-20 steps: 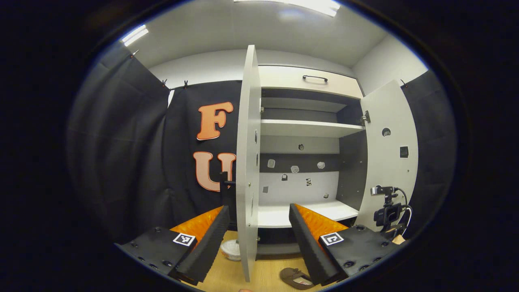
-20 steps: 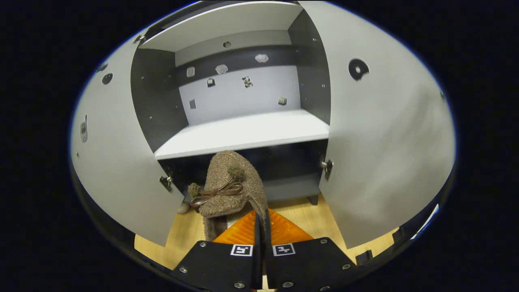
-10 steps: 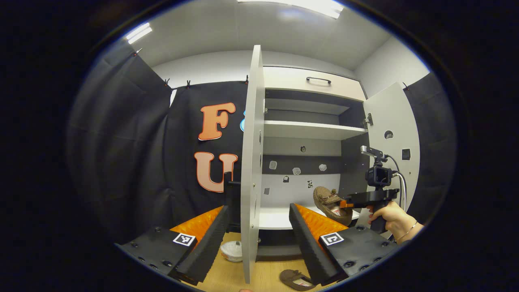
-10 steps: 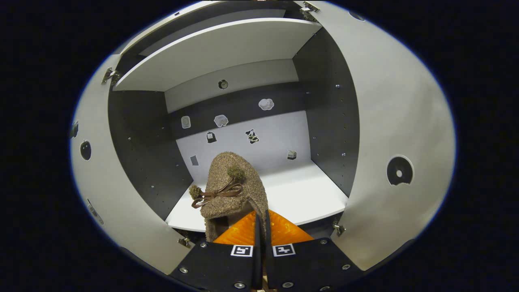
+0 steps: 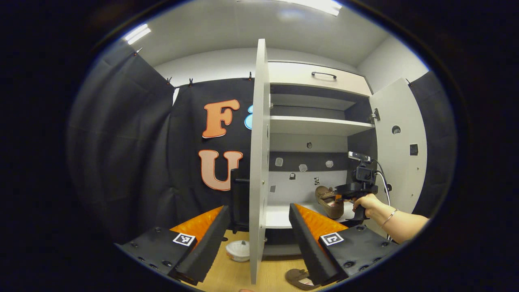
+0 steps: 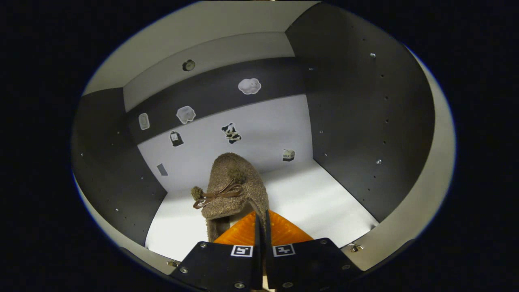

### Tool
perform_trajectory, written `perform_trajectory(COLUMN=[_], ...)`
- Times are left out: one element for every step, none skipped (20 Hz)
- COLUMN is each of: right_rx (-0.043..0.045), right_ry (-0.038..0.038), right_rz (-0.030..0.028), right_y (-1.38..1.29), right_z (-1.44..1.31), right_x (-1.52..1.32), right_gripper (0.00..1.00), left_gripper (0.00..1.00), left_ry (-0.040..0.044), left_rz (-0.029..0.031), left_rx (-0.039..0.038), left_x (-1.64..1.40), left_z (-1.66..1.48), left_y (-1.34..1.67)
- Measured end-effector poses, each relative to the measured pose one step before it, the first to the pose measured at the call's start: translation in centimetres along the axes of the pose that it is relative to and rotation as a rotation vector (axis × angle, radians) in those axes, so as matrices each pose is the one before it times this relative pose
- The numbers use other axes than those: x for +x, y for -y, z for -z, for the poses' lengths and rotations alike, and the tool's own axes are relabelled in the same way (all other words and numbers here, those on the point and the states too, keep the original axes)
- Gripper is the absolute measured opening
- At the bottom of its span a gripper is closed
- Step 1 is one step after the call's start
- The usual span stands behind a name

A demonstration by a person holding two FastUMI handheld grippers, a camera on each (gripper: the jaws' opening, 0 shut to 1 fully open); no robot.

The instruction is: Grab one shoe with the right hand and put it into the shoe cabinet, grab the other shoe with the left hand and put it into the shoe cabinet; then close the right door with the right hand and the left door with the left hand.

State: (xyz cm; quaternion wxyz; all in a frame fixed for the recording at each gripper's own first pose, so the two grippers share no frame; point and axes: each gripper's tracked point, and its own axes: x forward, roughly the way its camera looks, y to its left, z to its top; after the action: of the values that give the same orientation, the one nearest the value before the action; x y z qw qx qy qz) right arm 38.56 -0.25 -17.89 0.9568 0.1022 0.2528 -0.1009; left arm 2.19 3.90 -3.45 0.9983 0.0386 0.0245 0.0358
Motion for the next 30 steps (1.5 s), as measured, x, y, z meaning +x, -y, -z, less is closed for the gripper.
perform_trajectory(right_rx=[0.00303, -0.01042, -0.01582, -0.01614, -0.00882, -0.0048, -0.00521, -0.01264, -0.01593, -0.017, -0.01603, -0.01702, -0.01662, -0.01343, -0.01095, -0.00927, -0.00893, -0.00714, -0.00624, -0.01044, -0.01723, -0.01749, -0.00773, 0.00084, 0.00378, 0.00479, -0.00179, -0.00553, -0.00537, -0.00382], right_ry=[-0.00658, -0.00084, 0.01156, 0.01495, 0.01678, 0.01953, 0.02393, 0.02332, 0.02083, 0.02272, 0.02663, 0.03066, 0.02819, 0.02577, 0.02328, 0.01506, 0.00985, 0.01084, 0.01, 0.01094, 0.01593, 0.01698, 0.01624, 0.01353, 0.01023, 0.00687, 0.00826, 0.01125, 0.01322, 0.01483], right_rz=[0.01415, 0.01087, 0.00434, -0.00425, -0.01138, -0.00887, -0.01371, -0.00948, -0.01077, -0.00971, -0.01031, -0.00547, -0.00863, -0.01211, -0.0123, -0.01479, -0.01905, -0.01766, -0.01639, -0.01357, -0.00983, -0.00459, -0.00629, -0.0041, -0.00592, -0.00054, -0.00077, 0.00335, 0.00408, 0.00929], right_y=[0.477, 0.233, 0.173, -0.128, -0.3, -0.28, -0.208, -0.197, -0.08, -0.226, -0.185, -0.17, -0.099, -0.281, -0.214, -0.233, -0.155, -0.178, -0.081, -0.132, 0.074, 0.12, 0.124, 0.016, -0.009, 0.232, 0.263, 0.405, 0.519, 0.507], right_z=[0.158, 0.158, -0.168, -0.299, -0.3, -0.445, -0.582, -0.571, -0.398, -0.469, -0.593, -0.6, -0.6, -0.525, -0.608, -0.395, -0.263, -0.386, -0.289, -0.271, -0.385, -0.309, -0.177, -0.1, -0.04, -0.035, -0.027, -0.109, -0.348, -0.431], right_x=[0.575, 0.336, 0.042, -0.216, -0.624, -0.794, -0.77, -0.952, -1.369, -1.416, -1.652, -1.515, -1.618, -1.651, -1.824, -1.722, -1.876, -1.666, -1.832, -1.738, -1.628, -1.563, -1.569, -1.417, -1.441, -1.412, -1.278, -1.24, -1.28, -1.272], right_gripper=[0.03, 0.05, 0.06, 0.1, 0.12, 0.14, 0.17, 0.25, 0.3, 0.38, 0.45, 0.48, 0.59, 0.67, 0.71, 0.79, 0.83, 0.87, 0.88, 0.9, 0.92, 0.92, 0.92, 0.92, 0.92, 0.92, 0.92, 0.92, 0.92, 0.92], left_gripper=[0.99, 0.96, 0.93, 0.96, 0.96, 0.94, 0.96, 0.96, 0.96, 0.94, 0.96, 0.93, 0.96, 0.95, 0.94, 0.94, 0.96, 0.99, 0.96, 0.96, 0.96, 0.96, 0.99, 0.96, 0.96, 0.96, 0.96, 0.97, 0.96, 0.96], left_ry=[-0.00287, -0.00172, -0.00181, -0.00074, 0.00085, -0.00045, -0.00036, -0.00109, -0.00115, 0.00093, 0.00204, 0.0008, -0.00242, -0.00535, -0.00923, -0.01016, -0.00748, -0.00378, -0.00971, -0.01456, -0.02634, -0.02203, -0.02322, -0.022, -0.02417, -0.02601, -0.02753, -0.02905, -0.02676, -0.02577], left_rz=[-0.00244, -0.00303, 0.00101, 0.00147, 0.0053, 0.00606, 0.00795, 0.01029, 0.01142, 0.00961, 0.00899, 0.01037, 0.01164, 0.01003, 0.01088, 0.00855, 0.01396, 0.01418, 0.01348, 0.00987, 0.00555, 0.00261, 0.00276, 0.00312, -0.00026, -0.00764, -0.01018, -0.00642, -0.00009, -0.00109], left_rx=[-0.00001, -0.00183, 0.0011, 0.00291, 0.00226, -0.00086, -0.00442, -0.00686, -0.00523, -0.00233, -0.00095, -0.00255, -0.00383, -0.00486, -0.00508, -0.00564, -0.00089, -0.00017, 0.00056, -0.00169, -0.00274, -0.00094, -0.00396, -0.00893, -0.01079, -0.00456, -0.00362, -0.00585, -0.00576, -0.00253], left_x=[-0.083, 0.023, 0.023, -0.03, -0.049, -0.054, -0.021, -0.082, -0.116, -0.11, -0.028, 0.008, -0.049, -0.033, 0.008, 0.075, -0.028, 0.022, -0.076, -0.022, -0.05, 0.059, 0.429, 0.342, 0.077, 0.405, 0.212, 0.516, 0.594, 0.718], left_z=[0.142, 0.098, 0.064, 0.052, -0.041, -0.043, 0.026, -0.074, -0.014, -0.067, -0.134, -0.076, -0.008, 0.109, 0.228, 0.291, 0.139, 0.191, 0.322, 0.396, 0.761, 1.124, 1.87, 1.913, 1.827, 1.608, 2.127, 1.89, 1.791, 1.784], left_y=[0.057, -0.039, 0.058, 0.053, 0.054, 0.115, 0.072, 0.144, 0.113, 0.107, 0.096, 0.158, 0.08, 0.089, -0.031, 0.046, 0.196, 0.132, 0.066, 0.057, 0.28, 0.45, 0.894, 0.678, 0.3, -0.065, -0.18, 0.019, 0.134, 0.191])
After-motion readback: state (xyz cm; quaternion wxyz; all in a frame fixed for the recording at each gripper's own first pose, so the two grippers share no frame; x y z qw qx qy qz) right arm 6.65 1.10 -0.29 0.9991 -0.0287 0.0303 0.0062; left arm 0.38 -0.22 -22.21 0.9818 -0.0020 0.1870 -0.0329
